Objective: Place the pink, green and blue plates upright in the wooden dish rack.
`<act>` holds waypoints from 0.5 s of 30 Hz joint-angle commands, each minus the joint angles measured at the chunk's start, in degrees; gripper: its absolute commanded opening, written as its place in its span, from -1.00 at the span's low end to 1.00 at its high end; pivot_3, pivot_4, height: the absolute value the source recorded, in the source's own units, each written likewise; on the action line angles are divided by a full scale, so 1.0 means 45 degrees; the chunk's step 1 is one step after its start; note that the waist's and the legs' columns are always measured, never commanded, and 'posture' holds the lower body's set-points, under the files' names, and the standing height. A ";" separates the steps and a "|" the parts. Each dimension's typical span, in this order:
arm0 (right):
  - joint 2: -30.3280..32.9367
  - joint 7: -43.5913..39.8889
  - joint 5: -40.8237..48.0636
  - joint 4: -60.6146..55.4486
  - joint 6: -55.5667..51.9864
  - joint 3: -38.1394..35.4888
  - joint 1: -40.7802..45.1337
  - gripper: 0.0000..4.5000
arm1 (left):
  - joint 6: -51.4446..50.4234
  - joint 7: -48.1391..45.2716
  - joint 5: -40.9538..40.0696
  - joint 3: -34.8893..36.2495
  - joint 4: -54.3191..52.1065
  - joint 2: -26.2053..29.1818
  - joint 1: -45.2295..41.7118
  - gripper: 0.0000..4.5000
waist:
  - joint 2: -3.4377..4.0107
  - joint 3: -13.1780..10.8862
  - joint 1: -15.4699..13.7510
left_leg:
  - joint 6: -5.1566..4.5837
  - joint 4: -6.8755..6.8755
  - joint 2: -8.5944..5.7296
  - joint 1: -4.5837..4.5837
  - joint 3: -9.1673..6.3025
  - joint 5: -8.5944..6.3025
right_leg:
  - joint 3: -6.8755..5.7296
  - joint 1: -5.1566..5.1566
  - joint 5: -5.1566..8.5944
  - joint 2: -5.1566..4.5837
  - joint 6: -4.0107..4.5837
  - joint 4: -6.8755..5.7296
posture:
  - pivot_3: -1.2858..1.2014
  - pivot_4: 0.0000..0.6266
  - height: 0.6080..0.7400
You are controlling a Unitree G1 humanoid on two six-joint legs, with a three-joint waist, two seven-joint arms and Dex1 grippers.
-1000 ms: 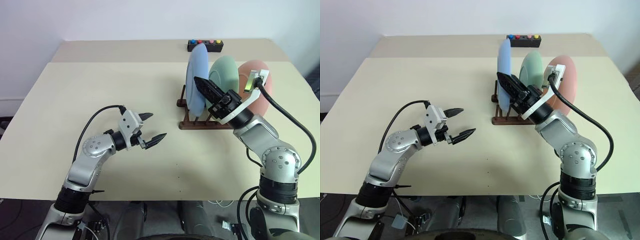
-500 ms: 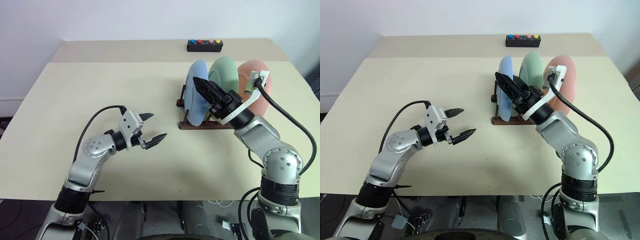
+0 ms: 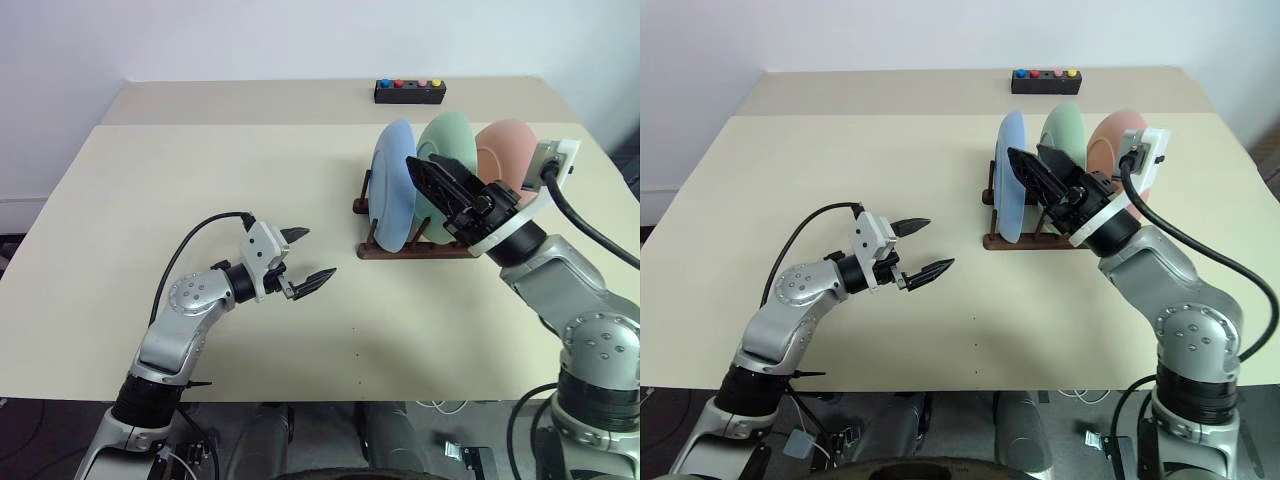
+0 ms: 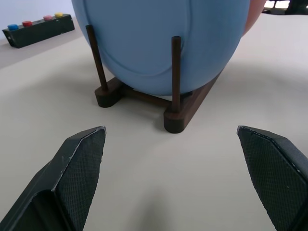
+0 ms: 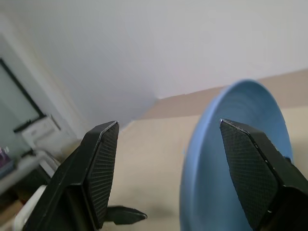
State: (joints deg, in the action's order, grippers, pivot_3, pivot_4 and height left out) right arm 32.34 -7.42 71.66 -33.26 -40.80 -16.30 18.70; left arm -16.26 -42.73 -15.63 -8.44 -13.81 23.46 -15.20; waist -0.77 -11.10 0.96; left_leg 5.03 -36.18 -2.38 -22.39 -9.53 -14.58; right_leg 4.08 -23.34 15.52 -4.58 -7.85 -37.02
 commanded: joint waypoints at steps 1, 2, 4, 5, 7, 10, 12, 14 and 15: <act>0.1062 -0.1110 -0.0713 -0.0792 0.0272 -0.0437 -0.0024 0.49 | 0.0073 -0.0041 -0.0115 -0.0010 -0.0371 -0.0047 -0.0101 1.00 | 0.0000 0.0000 -0.0012 | 0.0000 -0.0001 0.0000 -0.0001 0.0000 0.0000 | -0.0001 0.0001 0.0000 0.0000 0.0000 0.0003 | 0.03 -0.52 1.00; 0.1299 -0.1382 -0.0905 -0.0779 0.0370 -0.0494 -0.0054 0.49 | 0.0076 -0.0046 -0.0109 -0.0011 -0.0365 -0.0052 -0.0107 1.00 | 0.0000 0.0000 -0.0022 | 0.0000 -0.0001 -0.0001 -0.0001 0.0000 0.0000 | -0.0001 0.0003 0.0000 0.0000 -0.0001 0.0004 | 0.03 -0.52 1.00; 0.1718 -0.1946 -0.0940 -0.0617 0.0523 -0.0856 -0.0047 0.49 | 0.0077 -0.0051 -0.0102 -0.0018 -0.0354 -0.0067 -0.0117 1.00 | -0.0001 0.0000 -0.0033 | 0.0000 -0.0003 -0.0001 -0.0001 0.0001 0.0000 | -0.0002 0.0007 0.0000 0.0000 -0.0001 0.0010 | 0.03 -0.52 1.00; 0.1950 -0.2315 -0.0820 -0.0507 0.0582 -0.1182 -0.0029 0.49 | 0.0077 -0.0054 -0.0104 -0.0015 -0.0350 -0.0073 -0.0122 1.00 | -0.0001 0.0000 -0.0034 | 0.0000 -0.0003 -0.0001 -0.0001 0.0001 0.0000 | -0.0002 0.0007 -0.0001 0.0000 -0.0001 0.0009 | 0.03 -0.52 1.00; 0.2242 -0.2791 -0.0729 -0.0242 0.0745 -0.1713 0.0034 0.39 | 0.0085 -0.0050 -0.0092 -0.0014 -0.0333 -0.0088 -0.0127 1.00 | -0.0001 0.0000 -0.0039 | -0.0001 -0.0002 0.0000 -0.0001 0.0002 0.0000 | -0.0001 0.0007 0.0000 -0.0001 -0.0001 0.0010 | 0.03 -0.52 1.00; 0.2690 -0.3130 -0.1185 0.1033 0.1083 -0.2790 0.0129 -0.08 | 0.0097 -0.0051 -0.0093 0.0043 -0.0314 -0.0066 -0.0126 1.00 | -0.0002 0.0000 -0.0046 | -0.0001 -0.0005 -0.0001 -0.0001 0.0004 0.0000 | -0.0001 0.0013 -0.0001 -0.0001 -0.0002 0.0015 | 0.03 -0.52 1.00; 0.2985 -0.3532 -0.1861 0.1700 0.1412 -0.3460 -0.0274 -0.51 | 0.0089 -0.0083 -0.0076 0.0083 -0.0317 0.0013 -0.0105 1.00 | -0.0002 0.0000 -0.0053 | -0.0001 -0.0007 -0.0001 0.0000 0.0006 0.0000 | -0.0001 0.0017 -0.0001 -0.0001 -0.0002 0.0016 | 0.03 -0.52 1.00; 0.3125 -0.3788 -0.2342 0.1995 0.1635 -0.3830 -0.0568 -0.97 | 0.0080 -0.0121 -0.0053 0.0100 -0.0330 0.0088 -0.0085 1.00 | -0.0001 0.0000 -0.0071 | -0.0001 -0.0004 -0.0001 0.0000 0.0005 0.0000 | -0.0002 0.0017 0.0000 -0.0001 -0.0001 0.0016 | 0.03 -0.52 1.00; 0.3167 -0.3893 -0.2630 0.2092 0.1782 -0.4007 -0.0785 -0.97 | 0.0047 -0.0148 -0.0083 0.0141 -0.0330 0.0131 -0.0101 1.00 | -0.0001 0.0000 -0.0064 | -0.0002 -0.0002 -0.0001 0.0000 0.0005 0.0000 | -0.0002 0.0016 0.0000 0.0000 -0.0001 0.0016 | 0.03 -0.52 1.00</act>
State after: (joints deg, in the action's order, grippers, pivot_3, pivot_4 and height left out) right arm 45.84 -23.77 61.48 -23.42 -34.69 -31.63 15.52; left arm -16.57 -43.27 -15.61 -8.34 -13.80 23.80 -15.37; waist -0.77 -11.10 0.67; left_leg 5.03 -36.18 -2.39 -22.39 -9.50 -14.58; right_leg 4.08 -23.27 15.52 -4.58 -7.86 -36.95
